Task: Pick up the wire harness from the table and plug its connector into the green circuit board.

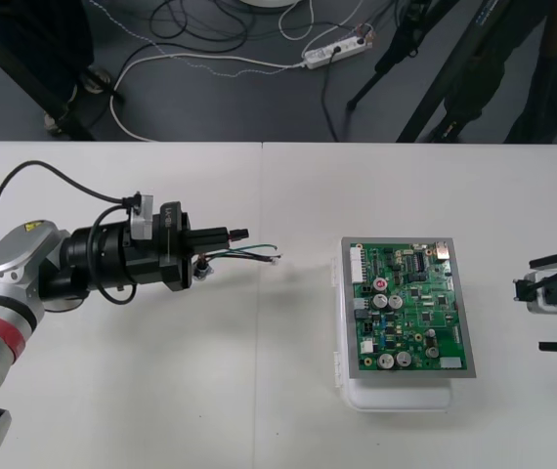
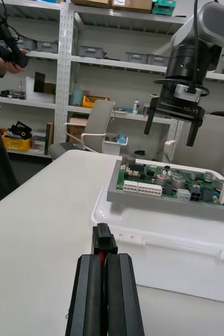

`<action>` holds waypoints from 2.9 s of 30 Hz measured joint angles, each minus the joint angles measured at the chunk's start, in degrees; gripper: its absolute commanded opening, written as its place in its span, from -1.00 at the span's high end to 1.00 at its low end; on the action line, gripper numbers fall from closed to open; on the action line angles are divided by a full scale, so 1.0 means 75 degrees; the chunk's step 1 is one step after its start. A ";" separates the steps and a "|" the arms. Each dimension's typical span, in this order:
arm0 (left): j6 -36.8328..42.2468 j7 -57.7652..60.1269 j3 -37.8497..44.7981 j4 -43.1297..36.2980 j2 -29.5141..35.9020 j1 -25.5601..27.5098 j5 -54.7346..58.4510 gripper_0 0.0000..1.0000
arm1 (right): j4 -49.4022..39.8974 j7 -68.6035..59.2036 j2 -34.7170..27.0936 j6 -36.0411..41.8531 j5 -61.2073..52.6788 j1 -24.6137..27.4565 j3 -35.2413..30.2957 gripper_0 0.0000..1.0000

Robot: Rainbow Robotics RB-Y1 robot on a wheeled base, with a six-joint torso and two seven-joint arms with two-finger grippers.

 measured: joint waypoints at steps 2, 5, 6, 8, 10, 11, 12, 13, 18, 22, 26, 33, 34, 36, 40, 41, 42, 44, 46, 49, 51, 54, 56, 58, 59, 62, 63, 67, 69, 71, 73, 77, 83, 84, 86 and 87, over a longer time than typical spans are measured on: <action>-0.0003 0.0000 -0.0021 0.0074 -0.0057 -0.0028 0.0000 1.00 | -0.0019 -0.0362 0.0000 0.0000 0.0058 0.0000 0.0101 -1.00; -0.0006 -0.0001 -0.0123 0.0093 -0.0121 -0.0042 0.0000 1.00 | -0.0088 -0.0711 0.0000 0.0000 0.0234 0.0000 0.0254 -1.00; -0.0006 -0.0001 -0.0172 0.0093 -0.0136 -0.0044 0.0000 1.00 | -0.0113 -0.0759 0.0000 0.0000 0.0343 0.0000 0.0305 -1.00; -0.0007 -0.0002 -0.0290 0.0094 -0.0171 -0.0049 0.0000 1.00 | -0.0154 -0.0855 0.0000 0.0000 0.0636 -0.0001 0.0444 -1.00; -0.0008 -0.0003 -0.0421 0.0094 -0.0209 -0.0054 0.0000 1.00 | -0.0183 -0.0883 0.0000 0.0000 0.0936 -0.0007 0.0619 -1.00; -0.0008 -0.0007 -0.0483 0.0095 -0.0234 -0.0056 0.0000 1.00 | -0.0189 -0.0883 0.0000 0.0000 0.1067 -0.0016 0.0716 -1.00; -0.0009 -0.0009 -0.0537 0.0095 -0.0262 -0.0057 0.0000 1.00 | -0.0191 -0.0883 0.0002 0.0000 0.1187 -0.0029 0.0805 -1.00; -0.0009 -0.0012 -0.0583 0.0095 -0.0290 -0.0057 0.0000 1.00 | -0.0192 -0.0883 0.0008 0.0000 0.1283 -0.0043 0.0873 -1.00; -0.0011 -0.0100 -0.0789 0.0097 -0.0446 -0.0057 0.0000 1.00 | -0.0192 -0.0927 0.0140 0.0000 0.1860 -0.0150 0.1172 -1.00; -0.0013 -0.0272 -0.0956 0.0097 -0.0579 -0.0057 0.0000 1.00 | -0.0192 -0.1338 0.0314 0.0000 0.2385 -0.0262 0.1432 -1.00; -0.0014 -0.0447 -0.1136 0.0105 -0.0706 -0.0056 0.0000 1.00 | -0.0192 -0.1354 0.0526 0.0000 0.2872 -0.0358 0.1719 -1.00; -0.0017 -0.0621 -0.1340 0.0011 -0.0843 0.0026 0.0000 1.00 | -0.0084 -0.1355 0.0884 0.0000 0.3145 -0.0509 0.2008 -1.00; -0.0017 -0.0636 -0.1376 -0.0019 -0.0844 0.0038 0.0000 1.00 | -0.0047 -0.1355 0.0927 0.0000 0.3150 -0.0546 0.2047 -1.00; -0.0017 -0.0642 -0.1454 -0.0057 -0.0844 0.0054 0.0000 1.00 | -0.0015 -0.1355 0.0999 0.0000 0.3199 -0.0606 0.2126 -1.00; -0.0017 -0.0642 -0.1645 -0.0076 -0.0846 0.0054 0.0000 1.00 | -0.0014 -0.1355 0.1109 0.0000 0.3382 -0.0679 0.2231 -1.00; -0.0017 -0.0642 -0.1693 -0.0078 -0.0851 0.0054 0.0000 1.00 | -0.0014 -0.1354 0.1124 0.0000 0.3458 -0.0693 0.2263 -1.00; -0.0017 -0.0642 -0.1735 -0.0079 -0.0860 0.0054 0.0000 1.00 | -0.0014 -0.1354 0.1134 0.0000 0.3541 -0.0709 0.2303 -1.00; -0.0017 -0.0644 -0.1798 -0.0079 -0.0895 0.0054 0.0000 1.00 | -0.0014 -0.1354 0.1137 0.0000 0.3639 -0.0742 0.2378 -1.00; -0.0017 -0.0644 -0.1838 -0.0080 -0.0942 0.0054 0.0000 1.00 | -0.0014 -0.1354 0.1137 0.0000 0.3649 -0.0764 0.2425 -1.00; -0.0017 -0.0653 -0.1848 -0.0081 -0.1016 0.0054 0.0000 1.00 | -0.0014 -0.1343 0.1138 0.0000 0.3649 -0.0775 0.2441 -1.00; -0.0016 -0.0694 -0.1860 -0.0081 -0.1056 0.0054 0.0000 1.00 | -0.0014 -0.1243 0.1138 0.0000 0.3649 -0.0778 0.2441 -1.00; -0.0014 -0.0813 -0.1866 -0.0081 -0.1107 0.0054 -0.0011 1.00 | -0.0014 -0.0939 0.1138 0.0000 0.3649 -0.0783 0.2441 -1.00; -0.0011 -0.0865 -0.1866 -0.0081 -0.1134 0.0054 -0.0028 1.00 | -0.0014 -0.0902 0.1138 0.0000 0.3648 -0.0785 0.2441 -1.00; -0.0003 -0.0867 -0.1867 -0.0081 -0.1153 0.0054 -0.0034 1.00 | -0.0014 -0.0902 0.1141 0.0000 0.3647 -0.0785 0.2442 -1.00; 0.0003 -0.0867 -0.1867 -0.0081 -0.1164 0.0054 -0.0037 1.00 | -0.0014 -0.0902 0.1145 0.0000 0.3647 -0.0785 0.2443 -1.00; 0.0035 -0.0868 -0.1867 -0.0081 -0.1204 0.0054 -0.0056 1.00 | -0.0014 -0.0902 0.1174 0.0000 0.3647 -0.0785 0.2464 -1.00; 0.0052 -0.0868 -0.1867 -0.0081 -0.1218 0.0054 -0.0065 1.00 | -0.0014 -0.0902 0.1191 0.0000 0.3648 -0.0785 0.2478 -1.00; 0.0165 -0.0868 -0.1867 -0.0081 -0.1286 0.0054 -0.0090 1.00 | -0.0014 -0.0902 0.1308 0.0000 0.3727 -0.0785 0.2488 -1.00; 0.0229 -0.0868 -0.1867 -0.0081 -0.1325 0.0054 -0.0108 1.00 | -0.0014 -0.0902 0.1384 0.0000 0.3810 -0.0785 0.2504 -1.00; 0.0296 -0.0868 -0.1867 -0.0081 -0.1364 0.0054 -0.0120 1.00 | -0.0014 -0.0902 0.1447 0.0000 0.3900 -0.0785 0.2544 -1.00; 0.0372 -0.0868 -0.1867 -0.0081 -0.1395 0.0054 -0.0161 1.00 | -0.0014 -0.0902 0.1508 0.0000 0.3983 -0.0785 0.2587 -1.00; 0.0490 -0.0869 -0.1867 -0.0082 -0.1420 0.0054 -0.0303 1.00 | -0.0014 -0.0902 0.1605 0.0000 0.4068 -0.0785 0.2622 -1.00; 0.0590 -0.0869 -0.1877 -0.0082 -0.1423 0.0054 -0.0369 1.00 | -0.0013 -0.0902 0.1625 0.0000 0.4077 -0.0785 0.2718 -1.00; 0.0592 -0.0869 -0.1881 -0.0082 -0.1425 0.0054 -0.0370 1.00 | -0.0013 -0.0902 0.1626 0.0000 0.4077 -0.0785 0.2731 -1.00; 0.0595 -0.0869 -0.1903 -0.0082 -0.1425 0.0054 -0.0371 1.00 | -0.0013 -0.0902 0.1626 0.0000 0.4079 -0.0785 0.2758 -1.00; 0.0597 -0.0869 -0.1919 -0.0082 -0.1425 0.0054 -0.0372 1.00 | -0.0013 -0.0902 0.1626 0.0000 0.4087 -0.0785 0.2769 -1.00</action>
